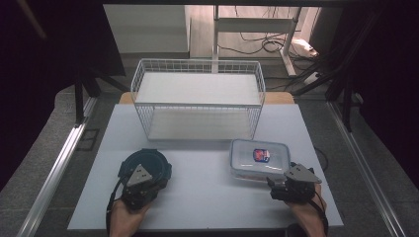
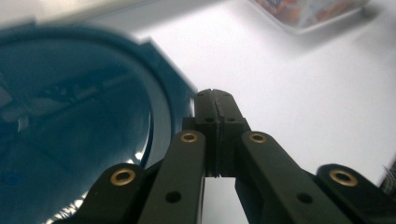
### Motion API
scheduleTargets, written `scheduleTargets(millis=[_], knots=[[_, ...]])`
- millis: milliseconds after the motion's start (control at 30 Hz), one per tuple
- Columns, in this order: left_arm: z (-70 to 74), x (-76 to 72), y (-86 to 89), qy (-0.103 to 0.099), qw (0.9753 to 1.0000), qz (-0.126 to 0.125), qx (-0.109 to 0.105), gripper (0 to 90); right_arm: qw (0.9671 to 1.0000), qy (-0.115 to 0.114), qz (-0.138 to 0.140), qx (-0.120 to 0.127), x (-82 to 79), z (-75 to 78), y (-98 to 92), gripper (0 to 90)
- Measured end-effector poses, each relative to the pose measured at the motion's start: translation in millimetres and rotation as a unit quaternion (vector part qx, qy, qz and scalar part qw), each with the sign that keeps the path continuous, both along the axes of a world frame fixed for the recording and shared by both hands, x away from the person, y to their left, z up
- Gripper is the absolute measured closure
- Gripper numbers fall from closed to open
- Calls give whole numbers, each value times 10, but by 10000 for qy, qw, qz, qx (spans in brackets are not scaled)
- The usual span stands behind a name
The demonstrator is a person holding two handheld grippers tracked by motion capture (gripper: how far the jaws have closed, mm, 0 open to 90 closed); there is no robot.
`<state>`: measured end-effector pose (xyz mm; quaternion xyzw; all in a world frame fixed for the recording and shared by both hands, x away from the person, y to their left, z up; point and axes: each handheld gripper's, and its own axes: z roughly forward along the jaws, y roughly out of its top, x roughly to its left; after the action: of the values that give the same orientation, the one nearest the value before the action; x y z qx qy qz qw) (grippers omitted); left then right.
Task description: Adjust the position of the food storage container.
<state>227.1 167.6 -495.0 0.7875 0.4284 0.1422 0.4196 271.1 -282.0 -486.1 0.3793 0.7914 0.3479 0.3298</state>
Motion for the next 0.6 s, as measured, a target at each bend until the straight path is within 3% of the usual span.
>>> scheduleTargets(millis=[100, 133, 267, 333, 500, 600], knots=[[31, 79, -70, -18, 10000, -5, 35, 900, 10000, -59, -24, -7, -8, 9, -1, 62], [46, 167, -145, 18, 9998, 76, 190, 900, 9999, -122, -53, 0, -15, 22, -4, 66], [39, 266, -220, 126, 9991, 206, 351, 900, 9999, -116, -93, 25, -14, 22, -17, 67], [35, 283, -280, 100, 9979, 234, 596, 900, 9999, -89, -100, 7, -11, 18, -20, 67], [23, 300, -250, 119, 9983, 196, 527, 900, 9999, -78, -103, 11, -16, 23, -25, 67], [19, 305, -214, 117, 9978, 262, 597, 900, 9999, -79, -119, 35, -16, 29, -36, 67]])
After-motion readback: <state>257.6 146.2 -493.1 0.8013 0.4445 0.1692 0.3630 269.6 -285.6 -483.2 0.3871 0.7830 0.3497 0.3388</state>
